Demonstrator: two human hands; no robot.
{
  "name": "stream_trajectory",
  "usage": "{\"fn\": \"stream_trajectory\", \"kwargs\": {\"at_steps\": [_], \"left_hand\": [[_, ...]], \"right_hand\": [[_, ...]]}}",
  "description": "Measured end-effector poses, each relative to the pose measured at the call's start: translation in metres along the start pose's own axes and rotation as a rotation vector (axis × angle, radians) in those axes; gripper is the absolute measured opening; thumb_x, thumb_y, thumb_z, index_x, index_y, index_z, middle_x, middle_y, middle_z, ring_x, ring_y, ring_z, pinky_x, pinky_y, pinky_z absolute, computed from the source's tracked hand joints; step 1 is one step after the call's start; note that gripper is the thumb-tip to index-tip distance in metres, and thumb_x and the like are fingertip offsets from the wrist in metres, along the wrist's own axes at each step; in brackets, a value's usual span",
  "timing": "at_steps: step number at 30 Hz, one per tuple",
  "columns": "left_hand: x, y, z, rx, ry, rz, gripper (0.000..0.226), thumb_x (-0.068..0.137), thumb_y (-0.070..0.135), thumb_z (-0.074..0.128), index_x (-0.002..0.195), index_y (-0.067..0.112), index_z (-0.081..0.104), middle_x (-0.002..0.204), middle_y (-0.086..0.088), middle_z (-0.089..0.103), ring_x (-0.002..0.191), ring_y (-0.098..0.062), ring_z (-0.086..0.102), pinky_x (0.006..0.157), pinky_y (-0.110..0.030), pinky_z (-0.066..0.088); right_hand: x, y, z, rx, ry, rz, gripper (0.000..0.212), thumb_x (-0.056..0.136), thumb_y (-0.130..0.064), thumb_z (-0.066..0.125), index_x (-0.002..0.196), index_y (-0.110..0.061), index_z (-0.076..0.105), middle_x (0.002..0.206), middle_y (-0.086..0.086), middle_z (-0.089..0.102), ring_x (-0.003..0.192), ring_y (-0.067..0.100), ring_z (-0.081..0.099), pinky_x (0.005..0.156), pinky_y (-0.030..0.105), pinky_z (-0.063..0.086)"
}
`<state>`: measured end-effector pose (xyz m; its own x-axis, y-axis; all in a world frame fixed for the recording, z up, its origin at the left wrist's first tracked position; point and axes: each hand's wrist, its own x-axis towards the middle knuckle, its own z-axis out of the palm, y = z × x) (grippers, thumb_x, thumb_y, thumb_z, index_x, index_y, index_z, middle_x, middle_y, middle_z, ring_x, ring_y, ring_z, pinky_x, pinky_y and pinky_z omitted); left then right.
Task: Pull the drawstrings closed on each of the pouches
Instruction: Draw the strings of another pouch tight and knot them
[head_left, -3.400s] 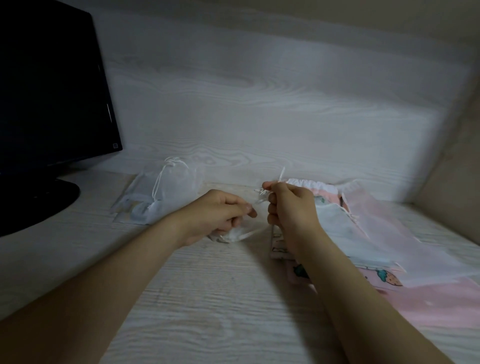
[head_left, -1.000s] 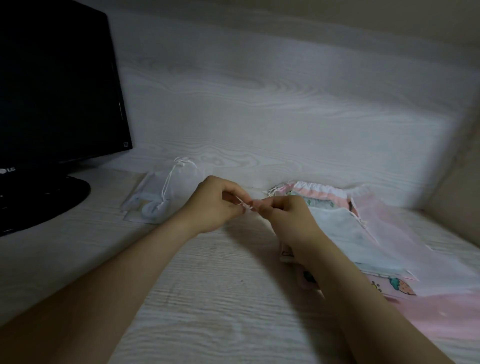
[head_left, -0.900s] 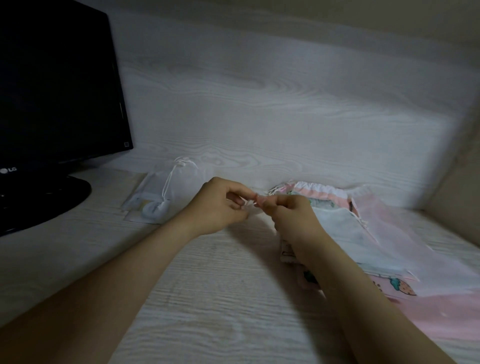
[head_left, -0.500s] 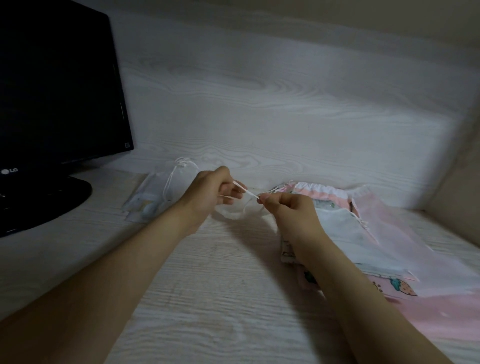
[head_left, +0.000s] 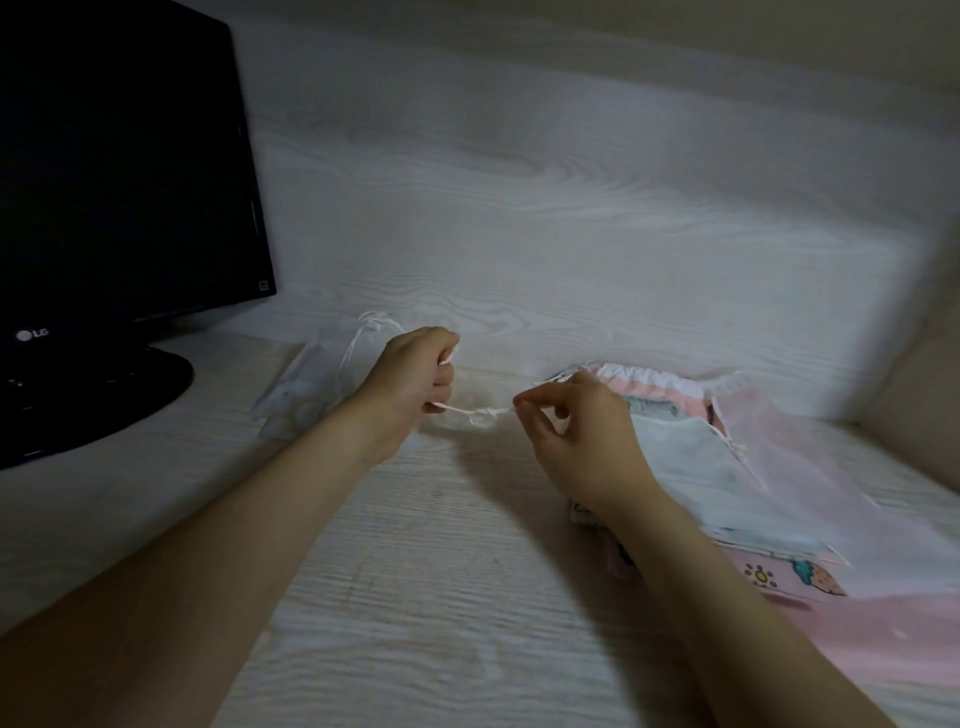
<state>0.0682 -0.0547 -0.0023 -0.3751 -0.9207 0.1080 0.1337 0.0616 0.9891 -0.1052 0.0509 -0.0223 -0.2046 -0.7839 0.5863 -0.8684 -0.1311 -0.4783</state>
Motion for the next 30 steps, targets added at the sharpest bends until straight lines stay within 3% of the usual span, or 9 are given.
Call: {"fn": "stream_trajectory", "kwargs": {"at_steps": [2,5,7,11,15,18,20,24,30], "left_hand": [[-0.004,0.001,-0.001,0.136,0.000,0.076,0.018,0.079,0.021,0.063,0.076,0.022,0.045,0.061,0.006,0.040,0.054,-0.013,0.034,0.058,-0.032,0.030],[-0.007,-0.002,-0.005,0.372,-0.005,0.212,0.032,0.063,0.021,0.067,0.092,0.027,0.054,0.072,0.003,0.049,0.066,-0.013,0.043,0.063,-0.033,0.037],[-0.009,-0.005,-0.008,0.609,-0.025,0.396,0.032,0.066,0.028,0.073,0.092,0.032,0.055,0.070,0.010,0.052,0.063,-0.011,0.046,0.067,-0.033,0.042],[-0.011,-0.013,-0.006,1.092,-0.014,0.612,0.018,0.088,0.036,0.072,0.095,0.034,0.056,0.081,0.015,0.065,0.083,-0.013,0.066,0.100,-0.043,0.038],[-0.011,-0.015,-0.003,1.123,0.052,0.653,0.022,0.096,0.046,0.072,0.088,0.030,0.058,0.070,0.017,0.058,0.078,-0.017,0.064,0.093,-0.040,0.043],[-0.011,-0.015,-0.007,1.128,0.051,0.605,0.030,0.094,0.056,0.071,0.082,0.029,0.064,0.074,0.012,0.062,0.081,-0.019,0.063,0.076,-0.035,0.044],[-0.012,-0.015,-0.008,1.123,-0.032,0.576,0.031,0.093,0.060,0.069,0.082,0.030,0.069,0.079,0.013,0.067,0.084,-0.017,0.067,0.081,-0.037,0.050],[-0.011,-0.013,-0.003,1.130,-0.088,0.556,0.039,0.097,0.066,0.059,0.085,0.034,0.077,0.080,0.016,0.070,0.086,-0.011,0.066,0.097,-0.045,0.047],[-0.007,-0.014,-0.003,1.232,-0.038,0.582,0.036,0.098,0.054,0.065,0.083,0.024,0.076,0.092,0.010,0.063,0.090,-0.015,0.062,0.090,-0.042,0.045]], "right_hand": [[0.001,0.004,0.001,-0.057,0.045,-0.023,0.011,0.095,-0.031,0.072,0.101,-0.028,0.081,0.091,-0.002,0.061,0.090,0.014,0.057,0.077,0.026,0.038],[0.003,0.009,0.002,-0.059,0.126,0.005,0.010,0.093,-0.032,0.072,0.095,-0.026,0.080,0.091,-0.001,0.065,0.091,0.015,0.059,0.080,0.030,0.043],[0.004,0.008,0.000,-0.040,0.154,0.025,0.010,0.092,-0.027,0.071,0.090,-0.022,0.079,0.088,-0.001,0.071,0.088,0.012,0.063,0.075,0.026,0.044],[0.003,0.001,-0.001,0.079,0.142,0.113,0.017,0.087,-0.012,0.070,0.074,-0.020,0.077,0.066,-0.014,0.070,0.066,0.001,0.063,0.062,0.016,0.043],[0.004,0.006,-0.004,0.141,0.111,0.231,0.027,0.086,-0.014,0.070,0.061,-0.025,0.069,0.049,-0.020,0.058,0.054,0.000,0.056,0.057,0.017,0.036],[0.004,0.006,-0.006,0.106,0.073,0.242,0.022,0.090,-0.015,0.067,0.069,-0.022,0.071,0.060,-0.014,0.064,0.063,-0.003,0.058,0.055,0.007,0.037],[0.003,0.002,-0.004,0.071,0.088,0.214,0.017,0.091,-0.017,0.066,0.077,-0.021,0.073,0.069,-0.013,0.067,0.068,-0.004,0.058,0.058,0.004,0.038],[0.001,0.000,0.000,0.027,0.158,0.128,0.011,0.092,-0.029,0.075,0.088,-0.020,0.080,0.082,-0.010,0.073,0.076,0.003,0.061,0.069,0.021,0.038],[0.005,0.018,0.010,-0.057,0.108,0.169,0.022,0.092,-0.046,0.073,0.093,-0.025,0.077,0.100,0.001,0.074,0.098,0.023,0.066,0.081,0.031,0.041]]}}
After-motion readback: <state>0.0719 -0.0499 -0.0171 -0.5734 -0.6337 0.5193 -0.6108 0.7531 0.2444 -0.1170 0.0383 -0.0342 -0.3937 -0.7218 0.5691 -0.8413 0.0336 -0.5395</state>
